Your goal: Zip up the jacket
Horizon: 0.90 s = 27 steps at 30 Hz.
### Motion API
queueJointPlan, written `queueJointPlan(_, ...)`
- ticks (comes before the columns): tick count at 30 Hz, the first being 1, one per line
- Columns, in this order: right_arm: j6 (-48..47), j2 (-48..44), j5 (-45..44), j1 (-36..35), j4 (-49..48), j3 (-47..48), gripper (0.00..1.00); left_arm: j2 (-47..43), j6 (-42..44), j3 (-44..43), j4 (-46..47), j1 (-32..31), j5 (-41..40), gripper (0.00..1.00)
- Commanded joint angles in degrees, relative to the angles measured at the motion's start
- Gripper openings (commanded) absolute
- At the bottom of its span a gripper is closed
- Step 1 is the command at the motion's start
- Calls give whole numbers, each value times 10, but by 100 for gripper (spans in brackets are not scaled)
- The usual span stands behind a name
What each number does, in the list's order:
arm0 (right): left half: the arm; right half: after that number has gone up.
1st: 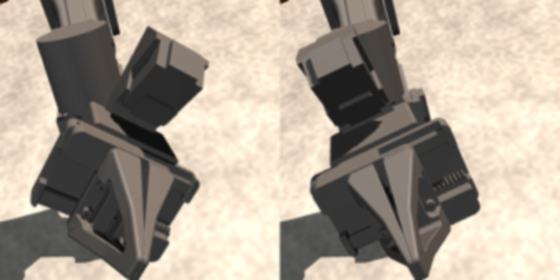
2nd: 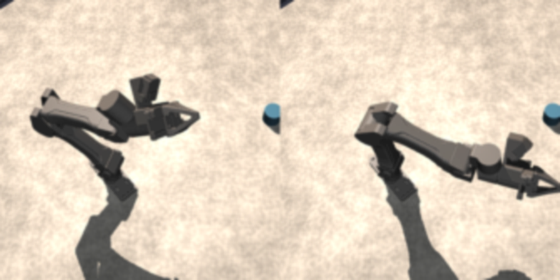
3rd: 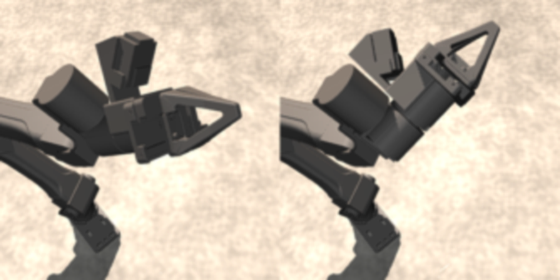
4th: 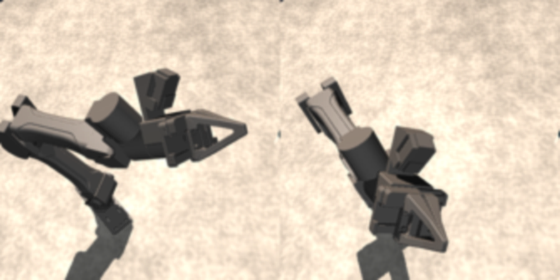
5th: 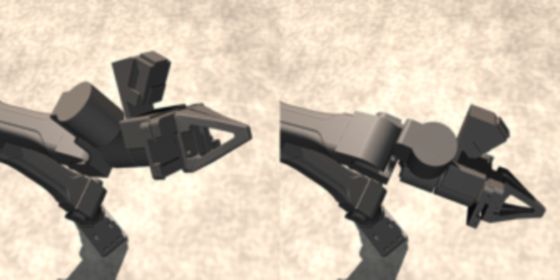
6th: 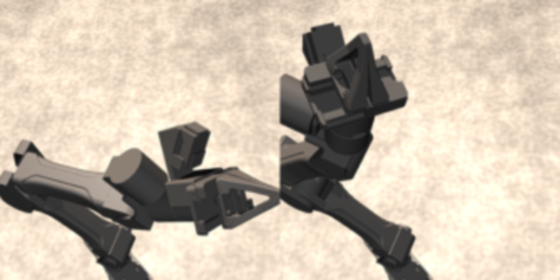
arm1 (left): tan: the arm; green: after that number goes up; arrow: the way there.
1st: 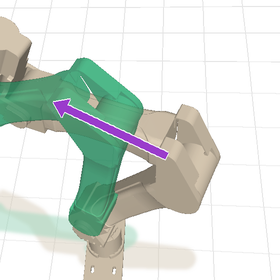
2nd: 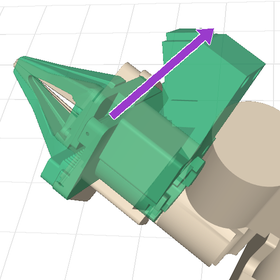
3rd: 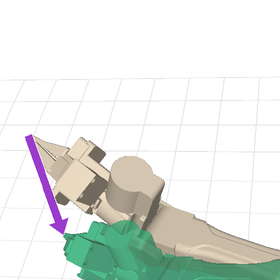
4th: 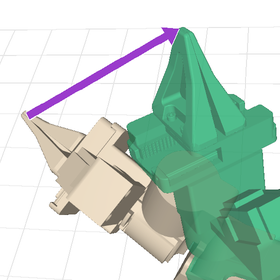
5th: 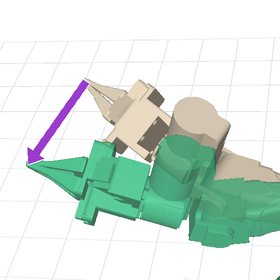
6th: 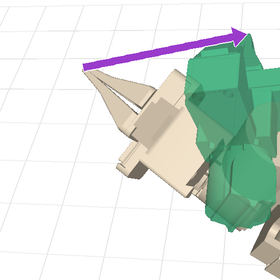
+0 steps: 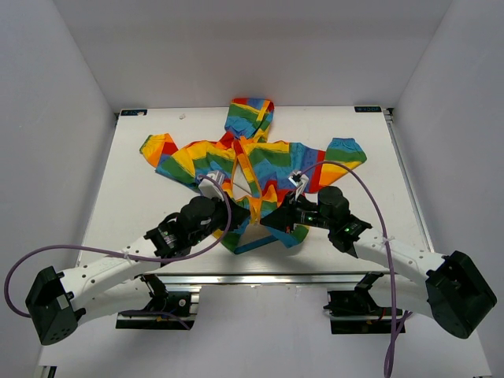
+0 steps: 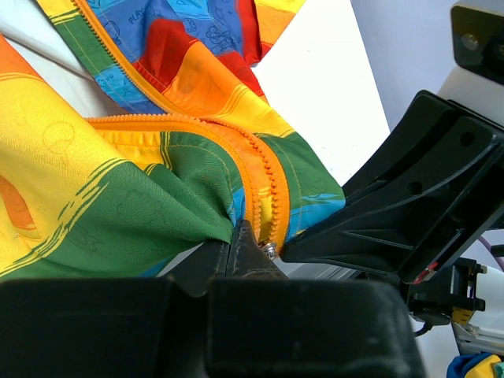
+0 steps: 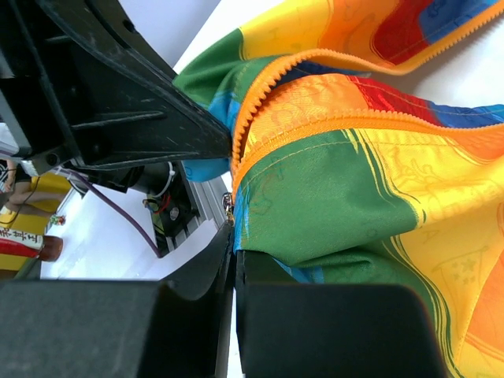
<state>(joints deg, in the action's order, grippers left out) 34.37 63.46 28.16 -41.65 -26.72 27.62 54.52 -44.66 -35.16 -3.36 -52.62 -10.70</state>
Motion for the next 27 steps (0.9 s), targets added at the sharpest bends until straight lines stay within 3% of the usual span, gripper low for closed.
queueJointPlan(1, 5, -3, 10, -3, -48, 3, 0, -13, -3, -15, 18, 1, -1, 0)
queueJointPlan(27, 16, -3, 21, -3, -72, -5, 0, -14, 0, -16, 19, 1, 4, 0)
